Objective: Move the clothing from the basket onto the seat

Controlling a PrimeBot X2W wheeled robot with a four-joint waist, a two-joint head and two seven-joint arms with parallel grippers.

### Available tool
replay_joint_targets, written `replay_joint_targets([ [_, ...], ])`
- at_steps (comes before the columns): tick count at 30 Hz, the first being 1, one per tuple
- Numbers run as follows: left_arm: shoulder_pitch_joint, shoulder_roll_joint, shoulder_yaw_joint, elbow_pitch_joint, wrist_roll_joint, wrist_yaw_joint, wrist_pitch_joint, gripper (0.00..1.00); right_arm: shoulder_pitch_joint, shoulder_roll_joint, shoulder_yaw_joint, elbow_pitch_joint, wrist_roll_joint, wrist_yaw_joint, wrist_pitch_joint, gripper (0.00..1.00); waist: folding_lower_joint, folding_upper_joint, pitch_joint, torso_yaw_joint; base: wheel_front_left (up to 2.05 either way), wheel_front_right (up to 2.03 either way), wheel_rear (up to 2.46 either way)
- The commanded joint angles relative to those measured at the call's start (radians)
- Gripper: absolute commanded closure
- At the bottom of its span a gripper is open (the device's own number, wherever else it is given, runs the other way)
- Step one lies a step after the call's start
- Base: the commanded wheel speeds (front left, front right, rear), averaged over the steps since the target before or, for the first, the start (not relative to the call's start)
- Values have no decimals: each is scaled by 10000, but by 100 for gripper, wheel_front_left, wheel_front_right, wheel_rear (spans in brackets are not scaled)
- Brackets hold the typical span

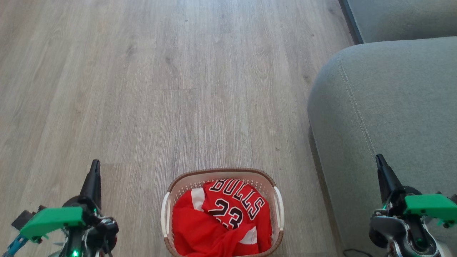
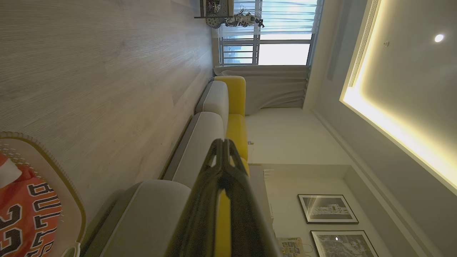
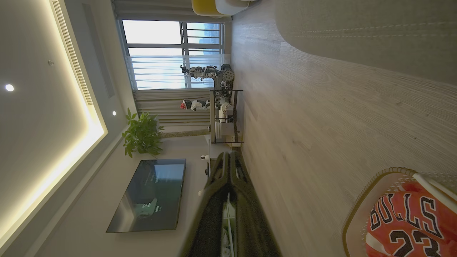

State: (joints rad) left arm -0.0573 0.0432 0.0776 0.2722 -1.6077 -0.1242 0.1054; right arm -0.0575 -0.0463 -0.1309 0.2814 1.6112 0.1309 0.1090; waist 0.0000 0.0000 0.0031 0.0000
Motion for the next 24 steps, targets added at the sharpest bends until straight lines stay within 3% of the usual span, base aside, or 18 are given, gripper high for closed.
replay_joint_targets([
  [1, -508, 70, 360, -272, -11, -65, 77, 100, -505, -39, 172, -366, -24, -2, 41, 100, 0, 0, 0, 0, 0, 0, 0],
  [24, -508, 70, 360, -272, -11, -65, 77, 100, -505, -39, 172, -366, -24, -2, 41, 100, 0, 0, 0, 0, 0, 0, 0],
])
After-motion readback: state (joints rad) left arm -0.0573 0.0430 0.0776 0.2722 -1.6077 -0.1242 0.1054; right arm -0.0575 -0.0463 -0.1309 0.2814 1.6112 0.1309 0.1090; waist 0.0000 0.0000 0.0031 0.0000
